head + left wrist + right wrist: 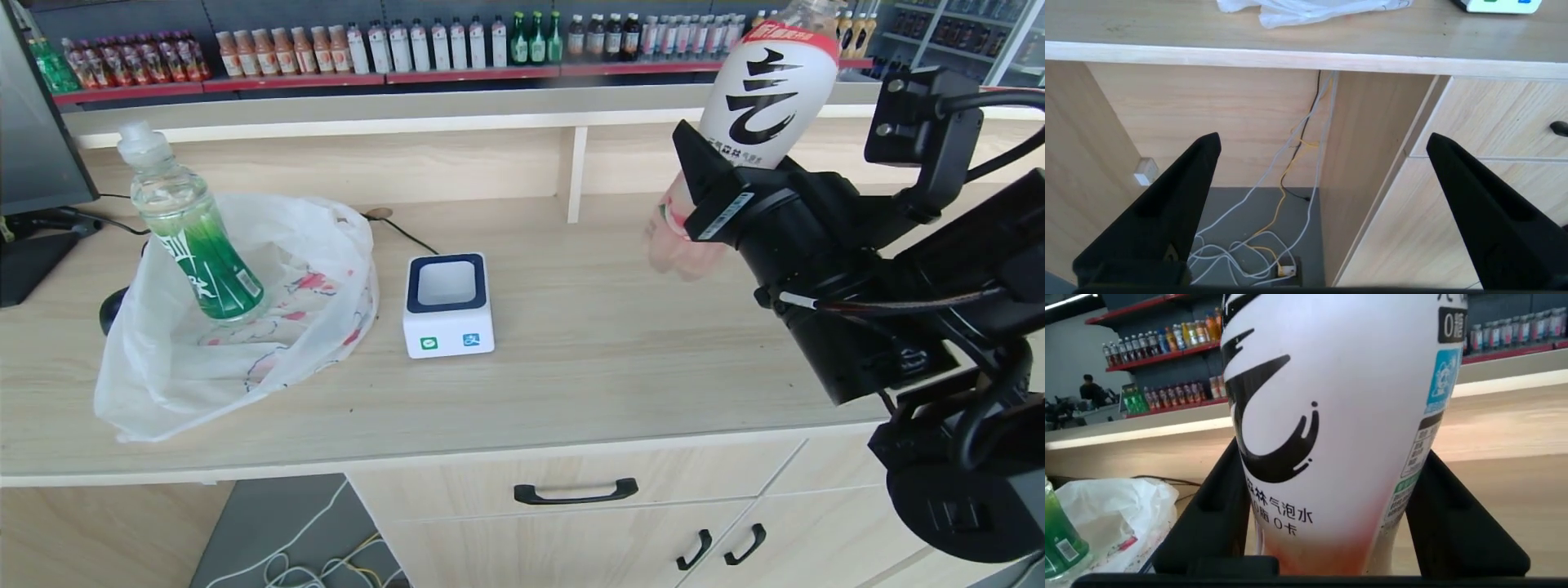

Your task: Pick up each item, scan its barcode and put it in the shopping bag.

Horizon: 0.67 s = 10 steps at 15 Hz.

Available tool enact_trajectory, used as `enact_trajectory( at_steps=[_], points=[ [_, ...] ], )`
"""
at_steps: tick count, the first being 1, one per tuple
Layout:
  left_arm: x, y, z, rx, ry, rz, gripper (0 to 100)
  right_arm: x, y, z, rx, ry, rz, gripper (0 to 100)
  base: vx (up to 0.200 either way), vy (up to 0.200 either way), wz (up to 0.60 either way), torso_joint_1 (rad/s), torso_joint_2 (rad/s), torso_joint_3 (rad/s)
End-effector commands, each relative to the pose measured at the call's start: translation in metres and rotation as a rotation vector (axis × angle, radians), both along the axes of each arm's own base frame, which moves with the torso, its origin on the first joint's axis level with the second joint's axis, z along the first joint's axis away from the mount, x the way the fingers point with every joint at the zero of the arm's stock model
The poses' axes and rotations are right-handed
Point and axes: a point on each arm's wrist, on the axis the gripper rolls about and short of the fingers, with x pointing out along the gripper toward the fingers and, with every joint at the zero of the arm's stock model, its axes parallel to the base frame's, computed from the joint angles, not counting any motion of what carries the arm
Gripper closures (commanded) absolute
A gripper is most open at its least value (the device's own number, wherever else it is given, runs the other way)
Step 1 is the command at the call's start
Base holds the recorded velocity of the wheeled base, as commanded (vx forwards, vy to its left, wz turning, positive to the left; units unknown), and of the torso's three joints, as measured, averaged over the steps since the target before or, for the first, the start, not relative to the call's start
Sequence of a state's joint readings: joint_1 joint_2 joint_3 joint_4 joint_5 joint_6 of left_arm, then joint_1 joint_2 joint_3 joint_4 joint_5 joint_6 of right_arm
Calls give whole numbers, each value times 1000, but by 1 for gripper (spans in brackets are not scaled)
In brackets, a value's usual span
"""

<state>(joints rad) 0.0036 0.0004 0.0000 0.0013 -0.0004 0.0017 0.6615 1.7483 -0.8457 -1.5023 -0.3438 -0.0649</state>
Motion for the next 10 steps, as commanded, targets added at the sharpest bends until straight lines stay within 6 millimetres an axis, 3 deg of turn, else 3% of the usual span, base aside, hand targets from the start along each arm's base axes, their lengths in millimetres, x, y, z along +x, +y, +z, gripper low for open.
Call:
enact_trajectory(
  at_steps=[1,10],
  points=[
    [0,0,0,0,1,0,0,4,-5,0,-8,-2,-12,100,0,200,0,12,7,2],
    [0,0,0,0,0,0,0,-6,-17,1,-26,-13,1,100,0,200,0,3,0,4]
  ],
)
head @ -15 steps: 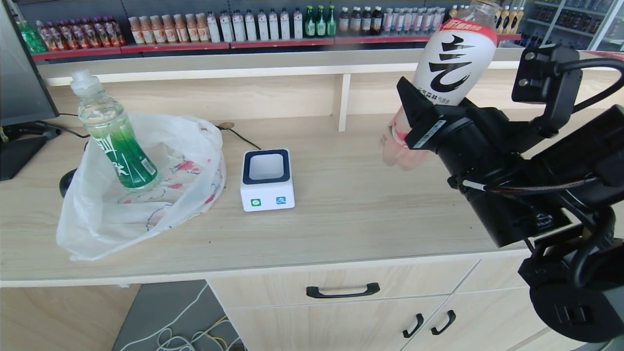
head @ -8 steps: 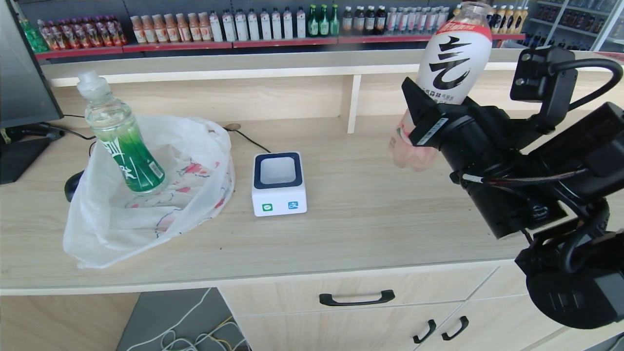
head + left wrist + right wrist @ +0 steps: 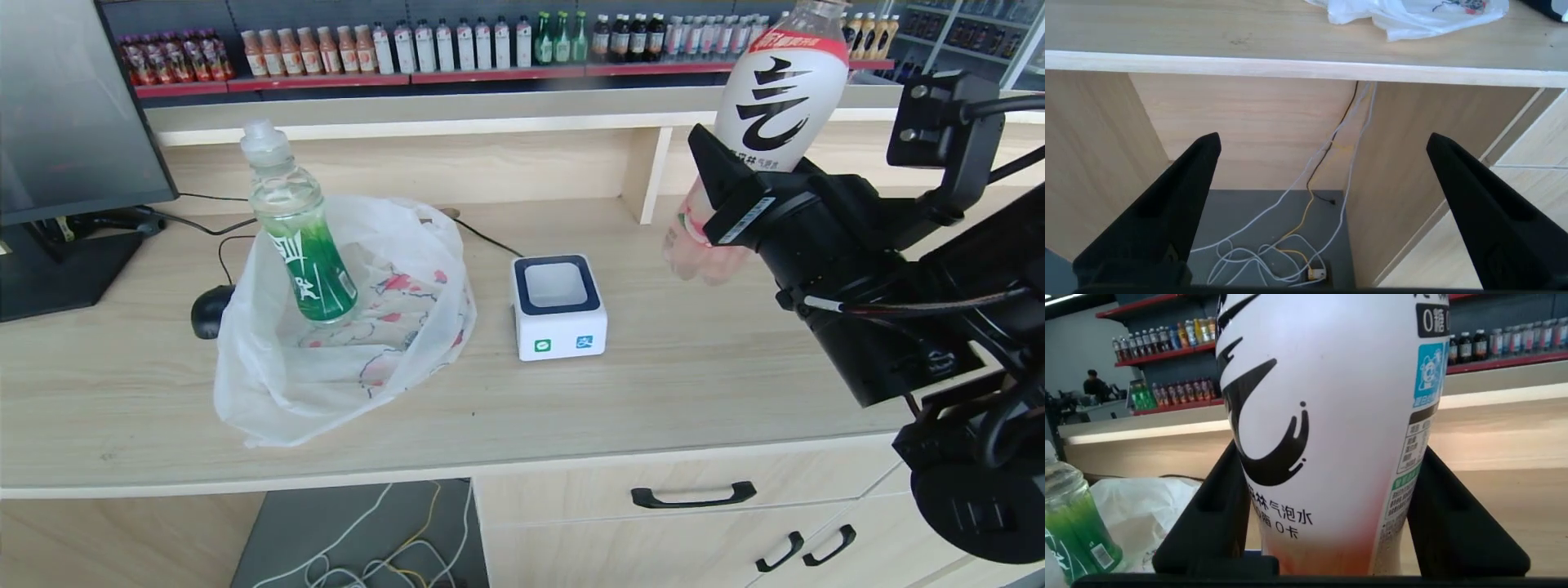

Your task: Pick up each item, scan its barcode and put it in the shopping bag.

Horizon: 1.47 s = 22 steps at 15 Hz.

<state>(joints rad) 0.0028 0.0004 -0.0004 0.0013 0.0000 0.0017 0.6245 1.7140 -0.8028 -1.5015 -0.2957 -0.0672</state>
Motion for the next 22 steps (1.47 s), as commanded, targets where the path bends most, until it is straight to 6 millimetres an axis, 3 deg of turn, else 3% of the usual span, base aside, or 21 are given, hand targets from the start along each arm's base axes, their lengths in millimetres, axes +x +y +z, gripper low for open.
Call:
enact_trajectory(
  at_steps=[1,4,12,22],
  points=[
    [0,0,0,0,2,0,0,-4,-3,3,6,-8,-2,100,0,200,0,-2,-2,-2],
    [0,0,0,1,0,0,0,-2,-7,5,10,-16,-13,100,0,200,0,1,4,7],
    [0,0,0,1,0,0,0,-13,-14,13,31,-47,-6,100,0,0,0,0,0,0],
    [0,0,0,1,0,0,0,-22,-19,4,1,-22,5,100,0,0,0,0,0,0]
  ],
)
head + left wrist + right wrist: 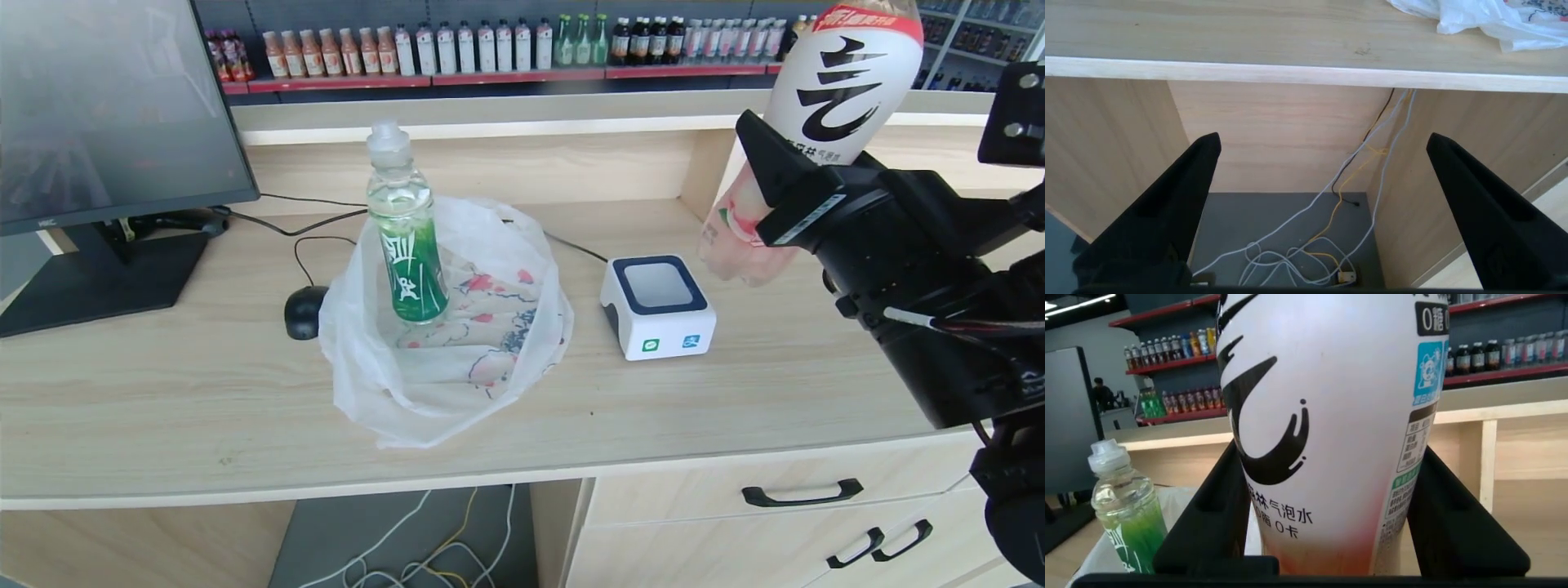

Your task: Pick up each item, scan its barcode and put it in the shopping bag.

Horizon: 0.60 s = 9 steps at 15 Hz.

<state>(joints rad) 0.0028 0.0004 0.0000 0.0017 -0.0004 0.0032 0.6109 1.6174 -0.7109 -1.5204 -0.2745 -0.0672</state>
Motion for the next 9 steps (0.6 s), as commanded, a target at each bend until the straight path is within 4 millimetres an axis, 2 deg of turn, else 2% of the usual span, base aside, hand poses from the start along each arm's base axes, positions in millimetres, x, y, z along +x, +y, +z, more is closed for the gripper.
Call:
enact_trajectory(
  at_steps=[1,4,6,9],
  points=[
    [0,0,0,0,-1,1,0,2,2,-3,0,15,-1,100,0,0,0,0,0,0],
    [0,0,0,0,1,1,0,1,6,-14,31,78,26,100,0,0,0,0,0,0],
    [0,0,0,0,1,1,0,12,16,-21,53,115,61,100,0,0,0,0,0,0],
    [0,0,0,0,1,1,0,46,40,-10,212,137,145,100,0,0,0,0,0,0]
  ],
)
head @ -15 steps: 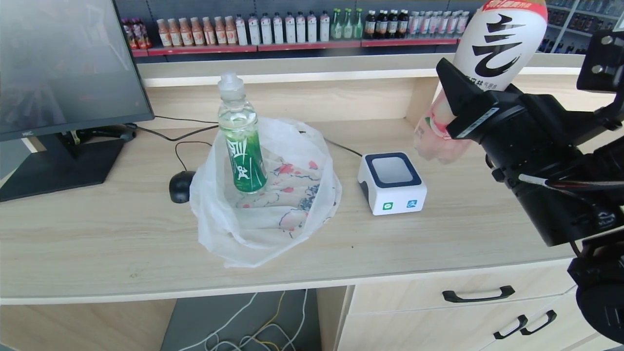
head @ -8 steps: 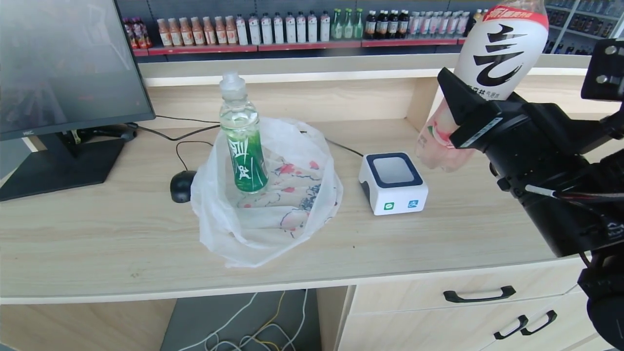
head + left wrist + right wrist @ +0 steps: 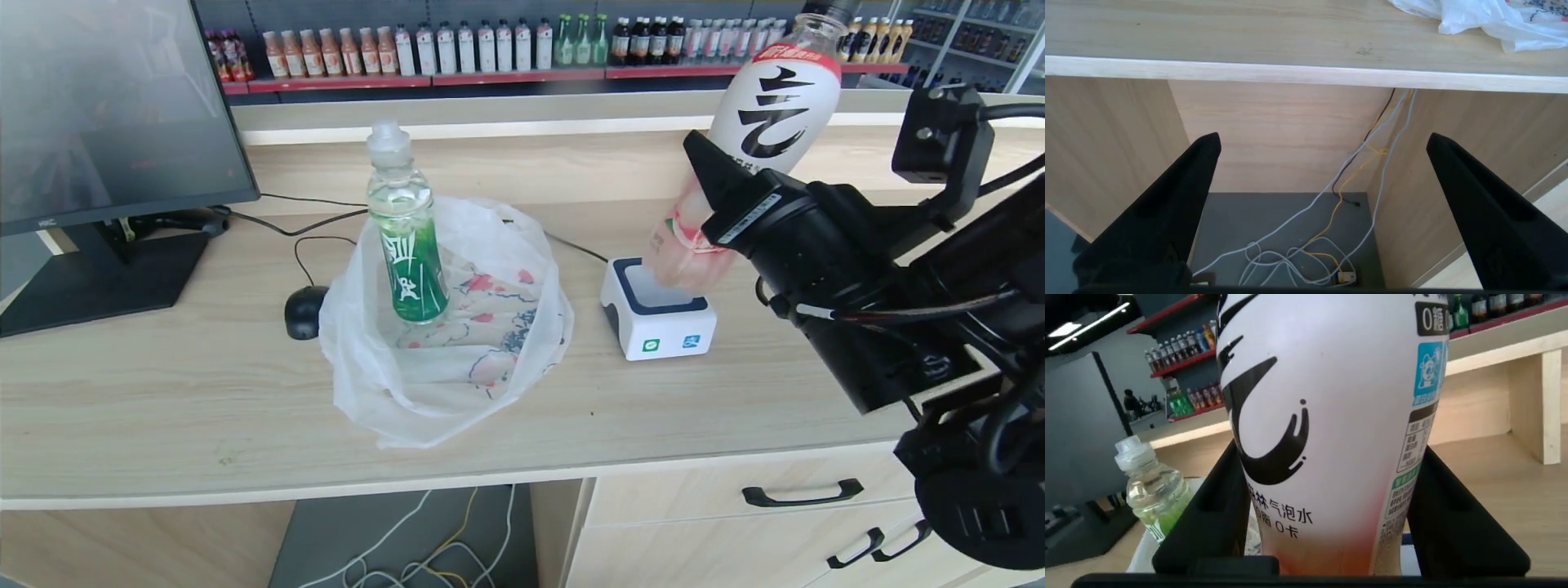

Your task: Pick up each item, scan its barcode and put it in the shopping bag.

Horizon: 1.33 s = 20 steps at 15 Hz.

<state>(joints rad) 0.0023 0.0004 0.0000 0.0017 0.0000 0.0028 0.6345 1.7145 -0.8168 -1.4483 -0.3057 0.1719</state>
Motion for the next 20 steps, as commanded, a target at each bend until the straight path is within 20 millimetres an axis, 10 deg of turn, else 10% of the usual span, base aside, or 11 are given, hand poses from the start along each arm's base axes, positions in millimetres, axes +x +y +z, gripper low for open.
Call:
enact_trajectory(
  at_steps=[1,7,20],
  points=[
    [0,0,0,0,1,1,0,26,18,-3,57,29,32,100,0,0,0,0,0,0],
    [0,0,0,0,-1,1,0,43,31,10,408,155,240,100,0,0,0,0,0,0],
    [0,0,0,0,-1,1,0,90,5,-42,588,334,169,100,0,0,0,0,0,0]
  ],
)
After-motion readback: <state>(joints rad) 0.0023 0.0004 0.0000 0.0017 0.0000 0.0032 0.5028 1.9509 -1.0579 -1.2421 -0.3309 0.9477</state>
